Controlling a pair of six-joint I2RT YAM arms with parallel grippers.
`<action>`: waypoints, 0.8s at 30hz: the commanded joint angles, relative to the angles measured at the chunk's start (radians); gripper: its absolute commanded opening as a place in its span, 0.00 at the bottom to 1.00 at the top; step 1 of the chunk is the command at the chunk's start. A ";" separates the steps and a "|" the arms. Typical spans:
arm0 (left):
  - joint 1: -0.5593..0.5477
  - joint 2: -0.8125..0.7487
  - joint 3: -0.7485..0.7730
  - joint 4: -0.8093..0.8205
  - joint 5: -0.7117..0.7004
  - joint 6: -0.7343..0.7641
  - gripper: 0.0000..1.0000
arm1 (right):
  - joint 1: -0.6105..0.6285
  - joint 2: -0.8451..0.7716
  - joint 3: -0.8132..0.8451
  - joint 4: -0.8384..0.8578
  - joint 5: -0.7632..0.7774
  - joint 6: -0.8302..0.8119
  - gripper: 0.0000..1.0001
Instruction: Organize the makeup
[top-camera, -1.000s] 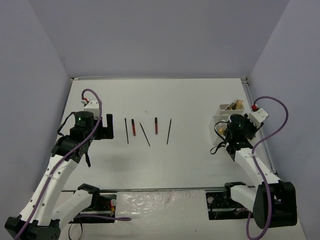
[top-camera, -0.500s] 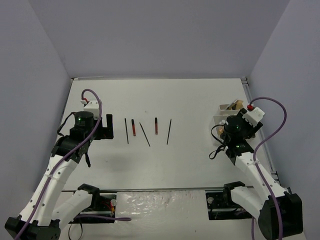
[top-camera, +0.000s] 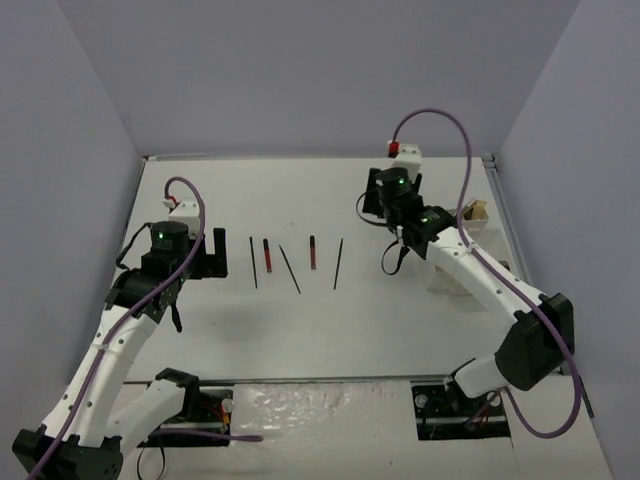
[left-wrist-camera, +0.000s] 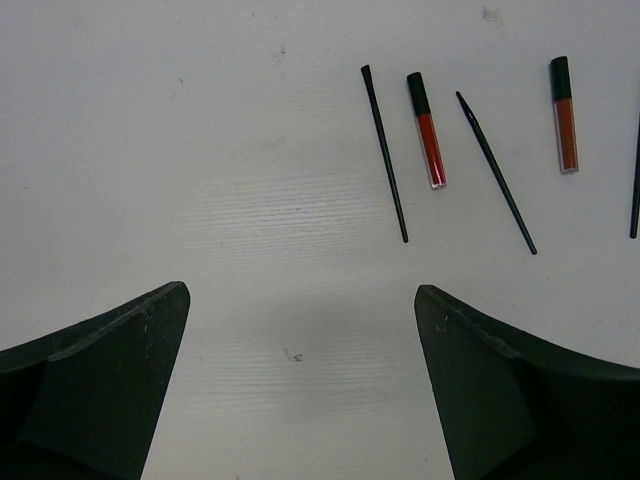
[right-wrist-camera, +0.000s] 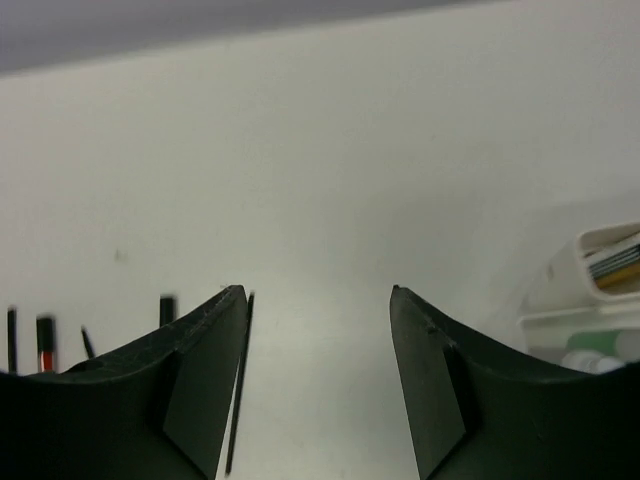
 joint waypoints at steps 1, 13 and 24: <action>0.008 0.016 0.018 0.029 -0.001 -0.015 0.94 | 0.085 0.250 0.218 -0.226 -0.183 0.083 0.56; 0.010 0.020 0.015 0.028 -0.010 -0.016 0.94 | 0.157 0.698 0.623 -0.392 -0.327 0.104 0.55; 0.010 0.023 0.017 0.028 -0.006 -0.016 0.95 | 0.161 0.912 0.802 -0.475 -0.355 0.107 0.44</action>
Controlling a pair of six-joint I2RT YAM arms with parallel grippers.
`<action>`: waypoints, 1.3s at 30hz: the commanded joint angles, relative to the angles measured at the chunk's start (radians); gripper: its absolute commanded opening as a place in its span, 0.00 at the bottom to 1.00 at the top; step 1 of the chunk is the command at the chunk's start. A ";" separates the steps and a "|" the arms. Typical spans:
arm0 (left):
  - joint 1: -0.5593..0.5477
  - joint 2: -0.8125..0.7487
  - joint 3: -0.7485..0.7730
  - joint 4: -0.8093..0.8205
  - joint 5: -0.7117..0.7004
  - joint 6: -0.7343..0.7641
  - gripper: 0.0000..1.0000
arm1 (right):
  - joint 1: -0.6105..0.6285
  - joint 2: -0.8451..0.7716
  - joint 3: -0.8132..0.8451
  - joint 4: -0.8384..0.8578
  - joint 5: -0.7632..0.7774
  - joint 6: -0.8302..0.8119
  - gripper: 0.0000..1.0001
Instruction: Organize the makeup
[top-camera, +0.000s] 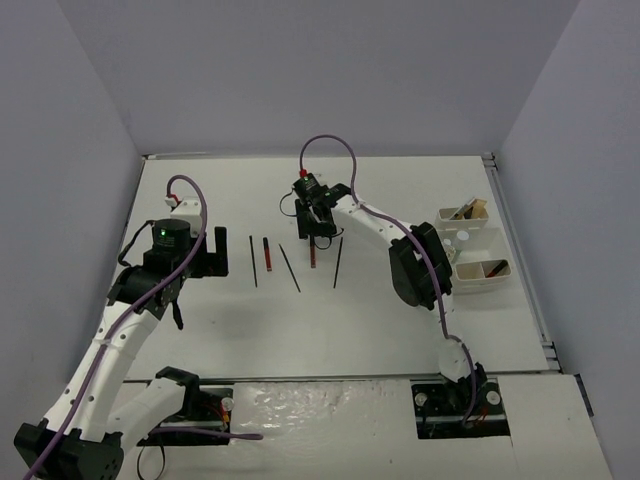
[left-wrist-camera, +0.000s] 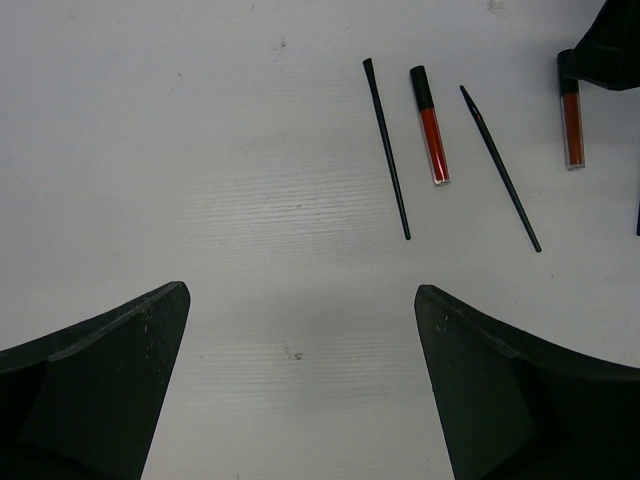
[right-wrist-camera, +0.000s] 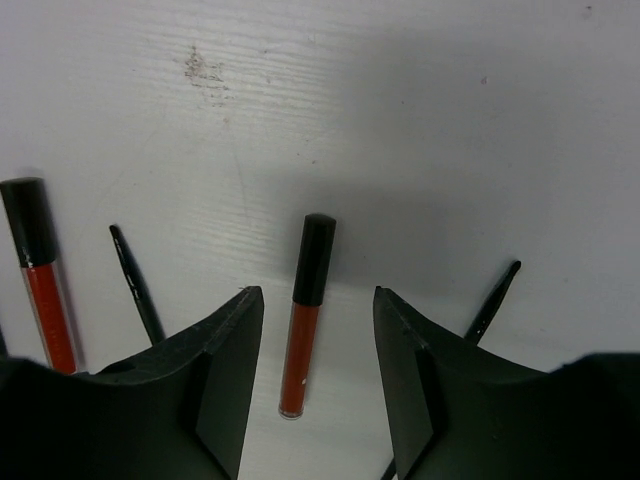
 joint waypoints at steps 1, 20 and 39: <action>0.009 0.004 0.018 0.026 -0.001 -0.016 0.95 | 0.006 0.014 0.073 -0.053 -0.011 0.007 0.42; 0.009 -0.006 0.016 0.027 -0.001 -0.017 0.95 | 0.017 0.056 0.072 -0.060 0.049 0.026 0.02; 0.010 -0.001 0.015 0.029 0.001 -0.021 0.94 | -0.050 -0.766 -0.663 0.430 0.485 -0.032 0.00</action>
